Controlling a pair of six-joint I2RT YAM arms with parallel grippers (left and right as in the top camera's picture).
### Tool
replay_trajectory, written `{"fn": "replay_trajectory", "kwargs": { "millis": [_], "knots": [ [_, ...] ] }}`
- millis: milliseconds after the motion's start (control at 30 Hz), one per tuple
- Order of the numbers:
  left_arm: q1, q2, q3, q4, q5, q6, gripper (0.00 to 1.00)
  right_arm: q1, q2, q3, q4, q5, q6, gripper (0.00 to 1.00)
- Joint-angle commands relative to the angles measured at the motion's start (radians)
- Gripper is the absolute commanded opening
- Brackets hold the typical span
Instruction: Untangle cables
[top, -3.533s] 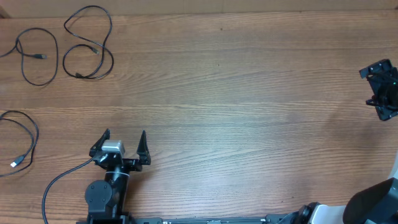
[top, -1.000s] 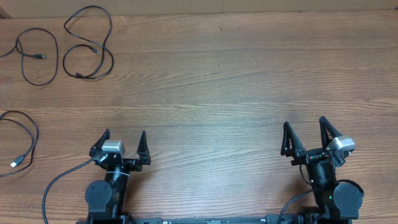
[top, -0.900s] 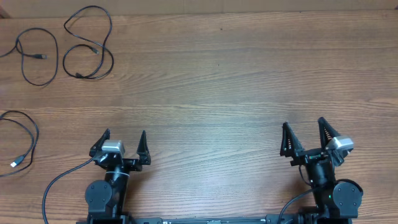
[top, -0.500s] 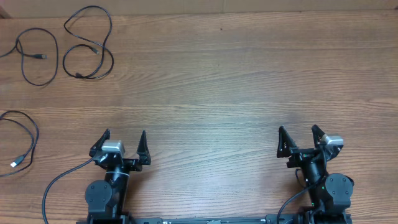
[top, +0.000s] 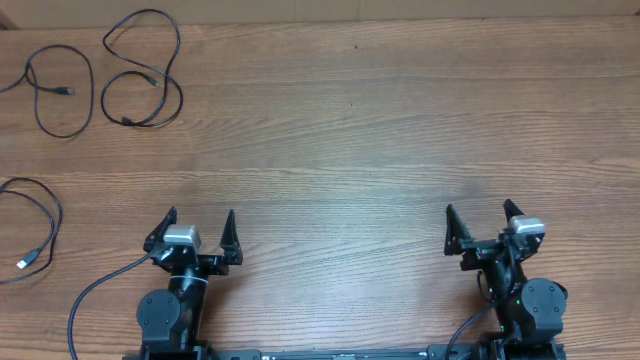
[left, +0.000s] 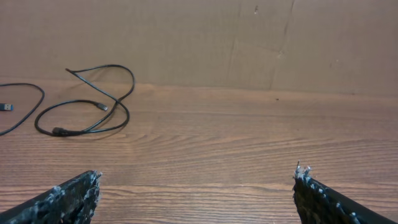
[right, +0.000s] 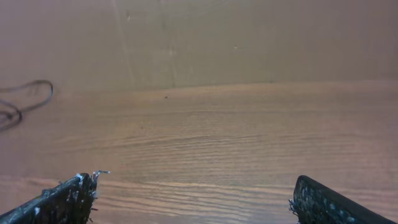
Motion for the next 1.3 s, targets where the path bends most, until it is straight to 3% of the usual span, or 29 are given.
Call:
{"fn": "replay_trajectory", "kwargs": {
  "millis": [0,1267],
  "knots": [
    [0.005,-0.011,-0.008,0.002,0.000,0.027,1.00,0.007,-0.011,-0.003,0.003,0.009,-0.088,1.00],
    [0.005,-0.011,-0.008,0.002,0.000,0.027,0.99,-0.041,-0.010,-0.012,0.029,0.031,-0.089,1.00]
  ]
}}
